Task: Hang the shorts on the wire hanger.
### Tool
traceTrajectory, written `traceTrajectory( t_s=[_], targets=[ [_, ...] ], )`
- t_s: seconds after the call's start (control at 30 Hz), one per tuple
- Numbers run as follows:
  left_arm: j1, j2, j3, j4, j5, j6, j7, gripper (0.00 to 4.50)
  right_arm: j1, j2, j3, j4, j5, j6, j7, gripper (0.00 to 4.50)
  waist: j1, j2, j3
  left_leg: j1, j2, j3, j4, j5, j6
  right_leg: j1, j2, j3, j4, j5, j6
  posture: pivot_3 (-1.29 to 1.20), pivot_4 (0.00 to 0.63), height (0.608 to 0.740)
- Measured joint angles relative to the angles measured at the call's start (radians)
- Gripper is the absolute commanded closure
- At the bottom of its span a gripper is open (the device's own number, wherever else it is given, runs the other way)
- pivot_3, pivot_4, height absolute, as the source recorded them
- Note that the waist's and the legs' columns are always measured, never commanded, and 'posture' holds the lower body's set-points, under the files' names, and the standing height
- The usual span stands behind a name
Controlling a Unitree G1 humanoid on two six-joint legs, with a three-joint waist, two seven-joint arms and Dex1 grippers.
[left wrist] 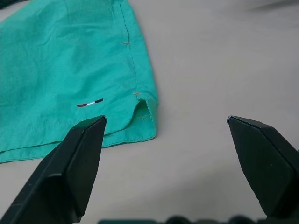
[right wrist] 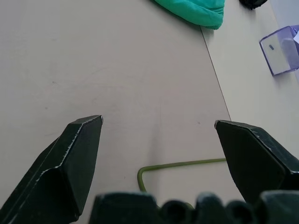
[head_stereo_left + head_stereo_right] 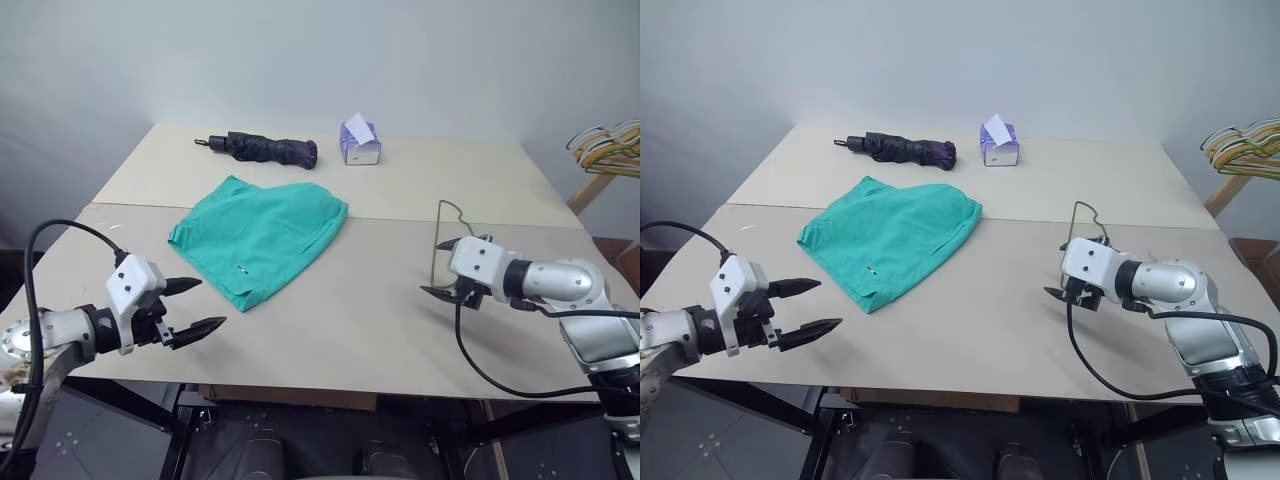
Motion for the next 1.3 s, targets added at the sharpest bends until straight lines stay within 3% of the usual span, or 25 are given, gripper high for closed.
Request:
traceTrajectory(
  t_s=[0.5,0.87,1.1,1.3],
  targets=[
    [-0.061,-0.028,-0.035,0.001,0.004,0.021,0.054,0.0,0.0,0.004,0.0,0.0,-0.019,0.0,-0.017,0.03,0.0,0.0,-0.001,0.001,0.0,0.0,0.001,0.0,0.0,0.001,0.0,0.0,0.002,0.0,0.0,0.18,0.0,0.74],
    [-0.212,-0.051,-0.243,0.025,0.02,0.136,0.086,0.0,0.011,0.017,-0.018,-0.07,-0.03,0.081,-0.065,0.03,-0.02,0.001,-0.002,0.008,0.0,-0.001,0.002,0.0,0.0,0.009,0.0,0.0,0.001,0.0,0.0,0.08,0.0,0.74],
    [-0.324,-0.13,-0.385,0.093,0.16,0.174,0.212,0.0,0.068,0.044,-0.049,-0.167,-0.031,0.175,-0.11,0.03,-0.047,0.001,-0.002,0.013,0.0,-0.001,0.002,0.0,0.0,0.015,0.0,0.0,0.001,0.0,0.0,0.06,0.0,0.74],
    [-0.365,-0.13,-0.489,0.17,0.248,0.257,0.246,0.0,0.108,0.045,-0.052,-0.21,-0.036,0.213,-0.119,0.03,-0.078,0.001,-0.003,0.013,-0.001,-0.001,0.002,0.0,0.0,0.015,0.0,0.0,0.001,0.0,0.0,0.04,0.0,0.74]
  ],
)
